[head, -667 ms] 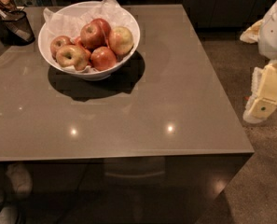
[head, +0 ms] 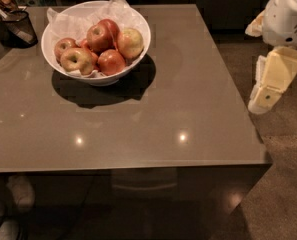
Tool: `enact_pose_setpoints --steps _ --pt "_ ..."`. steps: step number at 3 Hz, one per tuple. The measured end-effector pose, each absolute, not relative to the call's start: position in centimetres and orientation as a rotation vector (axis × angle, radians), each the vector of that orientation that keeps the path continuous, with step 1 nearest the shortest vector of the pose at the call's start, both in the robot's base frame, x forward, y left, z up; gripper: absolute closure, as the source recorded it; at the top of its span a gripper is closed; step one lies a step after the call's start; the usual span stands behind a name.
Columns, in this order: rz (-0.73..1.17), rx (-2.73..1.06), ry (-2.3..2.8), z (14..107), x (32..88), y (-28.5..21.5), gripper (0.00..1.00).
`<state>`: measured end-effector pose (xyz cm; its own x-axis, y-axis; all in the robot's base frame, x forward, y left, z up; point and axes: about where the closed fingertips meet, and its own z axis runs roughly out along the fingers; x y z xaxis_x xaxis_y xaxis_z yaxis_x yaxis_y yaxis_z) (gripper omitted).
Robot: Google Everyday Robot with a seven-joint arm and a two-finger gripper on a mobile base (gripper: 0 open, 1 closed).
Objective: Pick apple from white bowl
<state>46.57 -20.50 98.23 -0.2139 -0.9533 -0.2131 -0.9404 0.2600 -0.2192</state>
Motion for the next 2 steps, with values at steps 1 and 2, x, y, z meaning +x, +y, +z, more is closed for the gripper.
enact_pose_setpoints --steps 1,2 --pt "-0.006 -1.793 2.230 98.04 49.06 -19.25 0.00" --pt "-0.017 -1.782 2.210 98.33 49.57 -18.96 0.00"
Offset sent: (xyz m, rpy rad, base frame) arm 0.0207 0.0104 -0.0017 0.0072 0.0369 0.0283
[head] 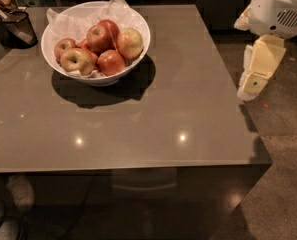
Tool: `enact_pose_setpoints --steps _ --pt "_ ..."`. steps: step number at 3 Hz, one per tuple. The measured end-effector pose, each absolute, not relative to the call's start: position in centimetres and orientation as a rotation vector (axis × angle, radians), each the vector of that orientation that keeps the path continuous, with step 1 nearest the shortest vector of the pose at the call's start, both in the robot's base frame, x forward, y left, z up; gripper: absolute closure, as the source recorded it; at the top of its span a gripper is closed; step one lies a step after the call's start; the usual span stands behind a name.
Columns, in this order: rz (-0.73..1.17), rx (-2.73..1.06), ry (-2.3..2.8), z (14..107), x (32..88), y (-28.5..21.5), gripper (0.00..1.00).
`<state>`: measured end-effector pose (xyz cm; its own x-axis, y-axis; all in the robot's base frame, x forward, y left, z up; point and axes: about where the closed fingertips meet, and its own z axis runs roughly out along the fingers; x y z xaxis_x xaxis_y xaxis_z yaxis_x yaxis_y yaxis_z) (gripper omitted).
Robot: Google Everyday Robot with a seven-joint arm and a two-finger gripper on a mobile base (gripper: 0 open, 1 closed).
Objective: Pick apple from white bowl
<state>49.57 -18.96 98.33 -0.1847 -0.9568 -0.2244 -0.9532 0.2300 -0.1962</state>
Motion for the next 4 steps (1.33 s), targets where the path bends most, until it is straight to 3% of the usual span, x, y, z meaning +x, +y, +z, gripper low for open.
enact_pose_setpoints --steps 4 --pt "0.036 -1.787 2.092 98.4 56.4 -14.9 0.00"
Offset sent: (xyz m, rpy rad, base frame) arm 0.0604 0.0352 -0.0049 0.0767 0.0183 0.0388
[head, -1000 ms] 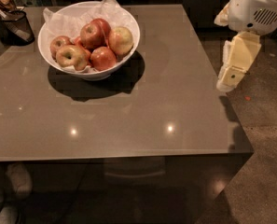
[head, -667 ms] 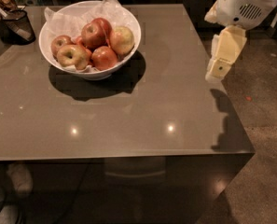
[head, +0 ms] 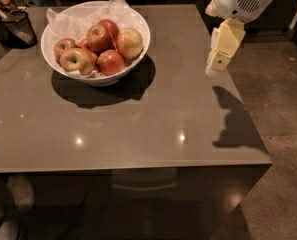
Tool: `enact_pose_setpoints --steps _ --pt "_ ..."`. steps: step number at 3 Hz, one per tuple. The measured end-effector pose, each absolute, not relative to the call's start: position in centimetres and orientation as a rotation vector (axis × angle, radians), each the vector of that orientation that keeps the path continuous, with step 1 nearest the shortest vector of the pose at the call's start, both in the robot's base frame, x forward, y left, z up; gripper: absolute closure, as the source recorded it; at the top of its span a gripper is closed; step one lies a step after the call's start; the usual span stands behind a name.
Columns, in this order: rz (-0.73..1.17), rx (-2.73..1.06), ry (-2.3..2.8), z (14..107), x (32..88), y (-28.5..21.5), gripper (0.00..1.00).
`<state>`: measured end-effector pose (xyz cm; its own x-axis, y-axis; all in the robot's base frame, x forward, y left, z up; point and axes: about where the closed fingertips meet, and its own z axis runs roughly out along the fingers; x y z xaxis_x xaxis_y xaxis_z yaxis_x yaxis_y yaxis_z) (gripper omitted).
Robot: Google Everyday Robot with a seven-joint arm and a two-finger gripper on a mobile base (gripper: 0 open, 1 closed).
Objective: Pick apple from white bowl
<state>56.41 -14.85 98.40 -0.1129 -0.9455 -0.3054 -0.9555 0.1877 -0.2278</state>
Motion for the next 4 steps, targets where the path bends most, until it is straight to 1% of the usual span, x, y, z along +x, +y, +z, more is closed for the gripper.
enact_pose_setpoints --steps 1,2,4 --pt "0.036 -1.790 2.010 100.4 61.8 -11.0 0.00" --pt "0.033 -1.783 2.001 100.4 62.2 -10.7 0.00" --pt "0.094 -1.815 1.964 99.4 66.0 -6.5 0.00"
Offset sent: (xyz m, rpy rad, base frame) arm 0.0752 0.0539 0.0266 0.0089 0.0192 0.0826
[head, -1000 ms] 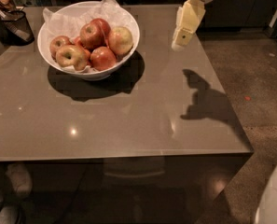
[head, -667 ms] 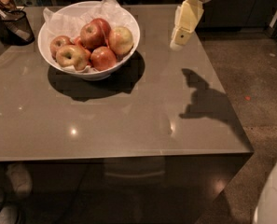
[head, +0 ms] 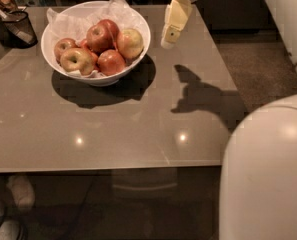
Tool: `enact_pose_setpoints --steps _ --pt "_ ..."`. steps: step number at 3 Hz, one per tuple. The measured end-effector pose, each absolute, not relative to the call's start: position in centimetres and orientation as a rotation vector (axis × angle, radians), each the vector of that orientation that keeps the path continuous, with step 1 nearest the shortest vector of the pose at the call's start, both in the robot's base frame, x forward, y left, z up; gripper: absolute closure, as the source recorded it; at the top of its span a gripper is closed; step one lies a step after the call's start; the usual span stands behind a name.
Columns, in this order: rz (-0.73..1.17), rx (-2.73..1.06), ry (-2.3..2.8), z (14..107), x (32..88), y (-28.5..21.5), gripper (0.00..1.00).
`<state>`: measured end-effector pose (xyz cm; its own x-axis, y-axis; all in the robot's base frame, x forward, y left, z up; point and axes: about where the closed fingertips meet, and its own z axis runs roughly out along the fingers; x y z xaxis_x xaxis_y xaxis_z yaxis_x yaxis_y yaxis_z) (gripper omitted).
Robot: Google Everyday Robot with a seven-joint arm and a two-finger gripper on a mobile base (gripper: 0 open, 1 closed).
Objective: Pick apple from white bowl
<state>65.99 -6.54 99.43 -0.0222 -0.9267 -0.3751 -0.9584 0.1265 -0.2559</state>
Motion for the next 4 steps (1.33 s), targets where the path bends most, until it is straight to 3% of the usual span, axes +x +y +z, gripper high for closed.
enact_pose_setpoints --steps 4 --pt "0.155 -1.878 1.904 98.3 69.8 -1.2 0.14"
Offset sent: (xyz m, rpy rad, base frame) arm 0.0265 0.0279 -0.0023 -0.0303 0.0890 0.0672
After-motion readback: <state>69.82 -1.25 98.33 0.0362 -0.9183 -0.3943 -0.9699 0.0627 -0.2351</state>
